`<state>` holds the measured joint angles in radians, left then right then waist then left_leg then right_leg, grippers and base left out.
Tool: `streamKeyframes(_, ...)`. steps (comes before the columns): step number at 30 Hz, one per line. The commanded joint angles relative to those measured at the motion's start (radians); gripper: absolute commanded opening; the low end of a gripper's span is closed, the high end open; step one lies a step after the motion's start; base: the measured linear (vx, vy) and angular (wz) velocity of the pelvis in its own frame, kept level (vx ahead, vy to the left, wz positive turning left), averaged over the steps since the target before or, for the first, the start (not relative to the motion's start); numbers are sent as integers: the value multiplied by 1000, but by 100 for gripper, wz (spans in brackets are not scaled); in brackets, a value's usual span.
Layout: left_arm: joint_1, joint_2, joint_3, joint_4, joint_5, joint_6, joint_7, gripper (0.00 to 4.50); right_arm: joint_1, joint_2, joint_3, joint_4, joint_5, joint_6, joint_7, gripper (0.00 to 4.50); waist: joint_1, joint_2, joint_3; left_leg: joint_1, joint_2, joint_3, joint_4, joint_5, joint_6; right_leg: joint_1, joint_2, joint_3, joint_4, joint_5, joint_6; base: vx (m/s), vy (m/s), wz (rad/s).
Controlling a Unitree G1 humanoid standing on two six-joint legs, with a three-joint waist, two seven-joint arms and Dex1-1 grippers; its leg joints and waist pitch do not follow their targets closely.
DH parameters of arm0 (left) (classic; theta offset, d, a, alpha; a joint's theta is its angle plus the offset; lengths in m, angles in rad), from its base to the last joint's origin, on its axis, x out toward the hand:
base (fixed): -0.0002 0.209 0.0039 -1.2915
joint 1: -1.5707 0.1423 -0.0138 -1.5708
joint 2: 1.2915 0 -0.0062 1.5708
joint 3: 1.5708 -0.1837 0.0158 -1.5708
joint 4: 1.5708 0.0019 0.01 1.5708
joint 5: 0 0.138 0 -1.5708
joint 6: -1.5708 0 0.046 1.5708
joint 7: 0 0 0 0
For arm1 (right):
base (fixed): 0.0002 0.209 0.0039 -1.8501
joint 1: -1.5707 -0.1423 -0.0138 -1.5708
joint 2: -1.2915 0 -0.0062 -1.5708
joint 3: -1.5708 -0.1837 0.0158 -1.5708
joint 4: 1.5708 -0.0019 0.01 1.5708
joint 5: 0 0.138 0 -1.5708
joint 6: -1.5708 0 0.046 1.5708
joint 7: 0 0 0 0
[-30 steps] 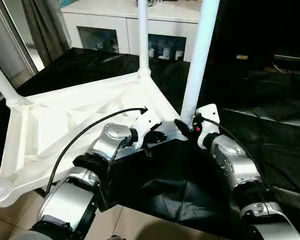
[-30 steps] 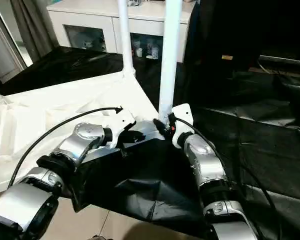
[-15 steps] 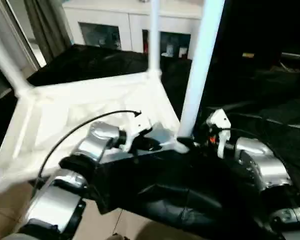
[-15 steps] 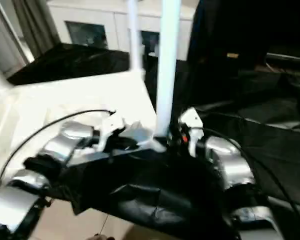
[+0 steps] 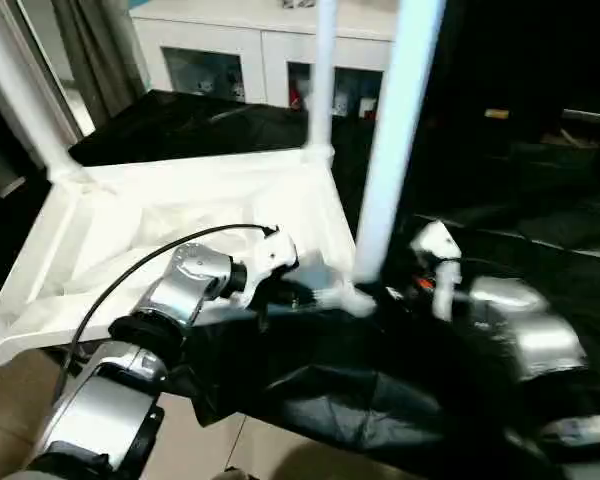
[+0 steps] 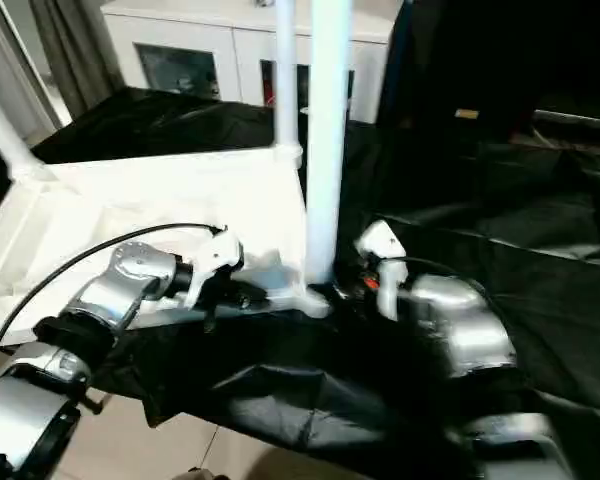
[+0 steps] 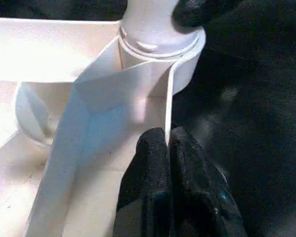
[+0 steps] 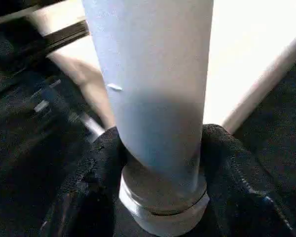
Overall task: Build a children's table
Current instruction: Rotate leg to tighten
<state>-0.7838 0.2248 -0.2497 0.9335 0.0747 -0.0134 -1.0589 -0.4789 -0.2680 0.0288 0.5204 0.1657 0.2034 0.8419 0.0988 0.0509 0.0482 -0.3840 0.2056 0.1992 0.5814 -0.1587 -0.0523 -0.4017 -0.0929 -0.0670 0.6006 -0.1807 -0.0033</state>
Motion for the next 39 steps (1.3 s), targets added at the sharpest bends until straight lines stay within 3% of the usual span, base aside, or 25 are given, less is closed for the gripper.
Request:
streamKeyframes(1,-47,-52,36,24,-8,24,136,0,-15,57,-14,81,-20,33,-171,203,-1,-10,-62,27,21,-17,-69,-304,-1,40,-57,33,-83,-321,-208,0,0,0)
streamKeyframes(4,-93,-114,65,90,1,41,341,0,-34,152,-72,146,-27,25,-410,200,-12,-8,-62,27,22,-20,-74,-320,-16,36,-55,35,-88,-330,-185,0,0,0)
streamKeyframes(9,-111,-148,66,122,7,21,371,0,-40,216,-86,150,-29,11,-488,200,-9,-8,-66,24,16,-19,-72,-293,3,40,-54,35,-89,-268,-183,0,0,0)
streamKeyframes(12,-120,-153,53,138,13,-16,344,0,-35,219,-47,129,-67,-47,-477,200,-8,-7,-66,20,17,-19,-72,-280,13,43,-55,34,-87,-247,-184,0,0,0)
streamKeyframes(14,-123,-152,48,145,17,-29,337,0,-33,217,-49,120,-58,-60,-464,200,-7,-7,-66,20,17,-19,-72,-277,18,44,-55,34,-87,-242,-183,0,0,0)
streamKeyframes(15,-124,-151,46,150,19,-36,334,0,-33,217,-54,118,-50,-65,-458,234,-7,14,-66,21,18,-21,-72,-283,14,43,-55,34,-85,-241,-185,0,0,0)
streamKeyframes(17,-125,-145,43,158,23,-57,325,0,-28,215,-63,98,-32,-62,-434,269,-10,2,-67,21,17,-19,-72,-290,17,45,-52,33,-85,-219,-193,0,0,0)
streamKeyframes(18,-125,-141,43,161,25,-62,322,0,-23,207,-55,85,-36,-60,-421,269,-9,8,-66,21,17,-19,-71,-295,22,46,-53,33,-86,-218,-196,0,0,0)
streamKeyframes(21,-120,-123,32,162,37,-93,305,0,14,142,-11,7,-49,-63,-319,278,-7,8,-69,18,17,-21,-69,-275,29,50,-53,32,-81,-183,-199,0,0,0)
streamKeyframes(22,-118,-117,27,163,43,-109,298,0,32,115,-3,-26,-42,-56,-274,278,-5,2,-69,14,16,-19,-67,-259,38,55,-51,31,-79,-164,-196,0,0,0)
streamKeyframes(24,-115,-110,29,165,45,-133,293,0,66,61,-1,-92,-15,-36,-192,278,-2,3,-71,7,17,-20,-63,-222,61,60,-52,30,-74,-122,-201,0,0,0)
streamKeyframes(25,-113,-108,35,162,41,-149,294,0,83,34,-5,-122,-1,-27,-158,278,-1,-8,-72,8,16,-19,-61,-212,66,62,-50,29,-74,-113,-201,0,0,0)
streamKeyframes(26,-112,-107,44,159,31,-155,287,0,97,10,-9,-146,7,-25,-134,278,6,-1,-73,10,20,-18,-58,-203,83,57,-53,30,-72,-107,-213,0,0,0)
streamKeyframes(28,-112,-107,54,158,19,-156,278,0,109,-13,-13,-166,13,-26,-114,278,7,-1,-73,8,20,-18,-57,-193,86,58,-53,29,-70,-100,-216,0,0,0)
streamKeyframes(29,-106,-101,62,147,6,-157,247,45,142,-66,-22,-218,38,-7,-50,285,9,-2,-73,9,19,-18,-56,-182,91,56,-52,29,-69,-90,-226,0,0,0)
streamKeyframes(30,-101,-97,62,141,2,-156,230,56,156,-88,-24,-243,50,2,-20,285,17,-19,-73,9,19,-17,-54,-171,101,60,-53,29,-65,-92,-228,0,0,0)
streamKeyframes(31,-98,-95,60,136,3,-161,225,56,162,-97,-26,-254,57,9,-8,285,19,-15,-72,9,22,-16,-54,-170,107,57,-54,31,-67,-100,-226,0,0,0)
streamKeyframes(33,-81,-89,68,105,-12,-174,198,59,181,-126,-30,-294,90,39,38,285,27,-28,-71,8,23,-14,-53,-163,116,57,-58,30,-68,-122,-228,0,0,0)
streamKeyframes(35,-66,-83,74,66,-28,-177,178,97,187,-130,-28,-319,110,59,63,285,31,-27,-69,9,26,-14,-54,-164,114,52,-58,30,-65,-132,-236,0,0,0)
streamKeyframes(38,-29,-52,76,-26,-42,-128,143,98,176,-110,-4,-326,119,66,69,285,30,-36,-65,6,27,-16,-59,-177,102,50,-60,30,-65,-180,-228,0,0,0)
streamKeyframes(39,-16,-39,76,-56,-43,-109,134,113,170,-101,3,-324,121,68,66,285,29,-33,-65,9,27,-15,-59,-182,97,47,-59,31,-68,-193,-223,0,0,0)
